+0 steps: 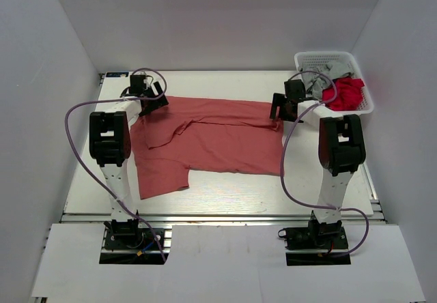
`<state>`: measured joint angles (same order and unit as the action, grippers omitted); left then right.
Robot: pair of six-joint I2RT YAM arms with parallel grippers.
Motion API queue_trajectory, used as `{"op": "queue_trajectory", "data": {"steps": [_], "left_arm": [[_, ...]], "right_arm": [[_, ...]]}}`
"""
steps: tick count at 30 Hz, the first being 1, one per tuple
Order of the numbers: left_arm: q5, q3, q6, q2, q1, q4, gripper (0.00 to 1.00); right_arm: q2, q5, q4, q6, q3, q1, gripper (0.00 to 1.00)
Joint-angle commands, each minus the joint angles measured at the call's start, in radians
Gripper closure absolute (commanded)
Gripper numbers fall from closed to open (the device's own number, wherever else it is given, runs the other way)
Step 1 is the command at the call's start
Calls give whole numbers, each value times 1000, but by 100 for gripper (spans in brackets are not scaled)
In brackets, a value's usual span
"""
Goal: Fold and stack the t-shirts
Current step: Fold the flattened tshirt in 1/3 of the way
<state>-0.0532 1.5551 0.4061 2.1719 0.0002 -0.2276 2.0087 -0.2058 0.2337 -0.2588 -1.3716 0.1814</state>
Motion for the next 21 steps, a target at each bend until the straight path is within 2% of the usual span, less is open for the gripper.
{"op": "queue_trajectory", "data": {"steps": [1, 5, 7, 11, 15, 17, 21], "left_arm": [[-40, -13, -44, -26, 7, -65, 0], [-62, -4, -53, -35, 7, -47, 0], [-62, -4, -53, -35, 7, -47, 0], [-33, 20, -62, -35, 7, -72, 0], [-33, 33, -72, -24, 7, -93, 0], [-23, 33, -72, -24, 7, -93, 0], [-14, 33, -72, -15, 7, -93, 0]], "right_arm": [[-90, 124, -69, 88, -66, 23, 11], [-50, 92, -70, 133, -142, 67, 11], [17, -10, -10, 133, -240, 88, 11], [122, -145, 73, 125, -381, 102, 23], [214, -268, 108, 200, -437, 113, 28], [237, -280, 130, 242, -469, 112, 29], [263, -331, 142, 319, -469, 112, 44]]}}
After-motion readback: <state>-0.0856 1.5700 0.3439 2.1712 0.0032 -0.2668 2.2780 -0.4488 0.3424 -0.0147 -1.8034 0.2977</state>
